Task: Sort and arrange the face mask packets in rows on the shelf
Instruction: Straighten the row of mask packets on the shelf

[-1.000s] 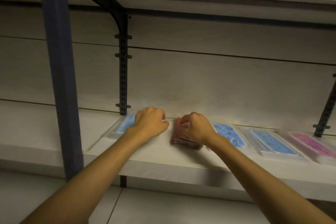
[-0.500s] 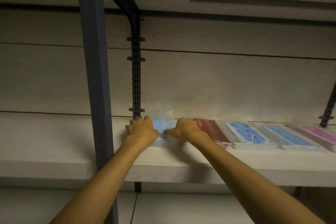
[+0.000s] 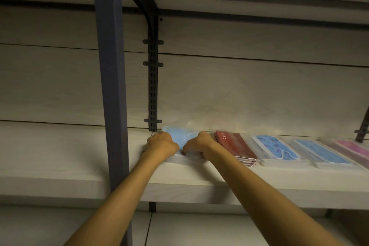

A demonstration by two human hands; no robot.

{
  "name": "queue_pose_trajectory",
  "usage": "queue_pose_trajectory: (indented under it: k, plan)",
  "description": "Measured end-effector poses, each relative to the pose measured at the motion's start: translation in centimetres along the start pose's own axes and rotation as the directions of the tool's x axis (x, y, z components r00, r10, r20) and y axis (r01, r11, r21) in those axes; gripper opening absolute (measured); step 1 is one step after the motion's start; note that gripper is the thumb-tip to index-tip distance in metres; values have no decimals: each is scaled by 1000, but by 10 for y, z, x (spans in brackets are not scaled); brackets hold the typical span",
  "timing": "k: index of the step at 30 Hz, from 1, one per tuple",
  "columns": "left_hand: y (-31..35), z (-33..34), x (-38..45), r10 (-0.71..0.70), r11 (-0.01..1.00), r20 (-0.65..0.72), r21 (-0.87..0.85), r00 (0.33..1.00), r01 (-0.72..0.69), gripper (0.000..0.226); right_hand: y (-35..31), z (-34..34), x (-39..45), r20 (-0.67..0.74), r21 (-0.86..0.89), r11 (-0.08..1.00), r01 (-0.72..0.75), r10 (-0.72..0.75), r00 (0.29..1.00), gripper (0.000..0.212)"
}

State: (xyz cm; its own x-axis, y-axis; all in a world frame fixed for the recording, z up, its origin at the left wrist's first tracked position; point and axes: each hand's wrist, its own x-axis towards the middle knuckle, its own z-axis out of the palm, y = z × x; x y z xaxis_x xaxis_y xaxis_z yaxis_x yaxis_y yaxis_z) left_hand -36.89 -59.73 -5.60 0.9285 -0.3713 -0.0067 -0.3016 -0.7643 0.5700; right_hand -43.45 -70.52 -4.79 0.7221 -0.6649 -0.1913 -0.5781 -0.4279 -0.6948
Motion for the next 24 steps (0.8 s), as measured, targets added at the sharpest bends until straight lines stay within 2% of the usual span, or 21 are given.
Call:
queue_pose_trajectory:
  k: [2,5,7,11,15,17,19,22,23,24]
  plan:
    - [-2,-2,2,11,997,24,-74,1000,-9,36,1,-6,0,39,28,999,-34,33,999,54]
    - [-4,-4,1,-16,972,81,-234,997,34,66,5,-11,1,75,58,996,-69,64,995,57]
    - [-3,-5,3,-28,954,103,-293,994,57,75,8,-12,-3,60,77,996,-35,30,998,53]
    - [-1,-5,0,-14,906,127,-418,992,67,63,16,-16,-2,4,288,951,110,-116,993,63]
    - [-1,-1,3,96,844,58,-535,994,-50,85,25,-20,1,-114,537,807,244,-217,969,66]
    - [1,-1,3,137,814,13,-572,990,-105,81,25,-26,-2,-183,550,769,326,-270,945,67]
    - [4,-1,3,184,741,-44,-651,982,-168,78,23,-32,-3,-244,522,759,390,-305,921,69]
    - [11,-1,4,180,614,-160,-752,971,-238,81,20,-35,-4,-301,544,708,450,-336,893,88]
    - [13,-1,5,172,578,-171,-779,970,-241,78,20,-35,-3,-298,582,683,441,-326,897,89]
    - [15,-1,6,170,549,-180,-799,969,-244,71,20,-34,-3,-299,616,654,439,-322,898,80]
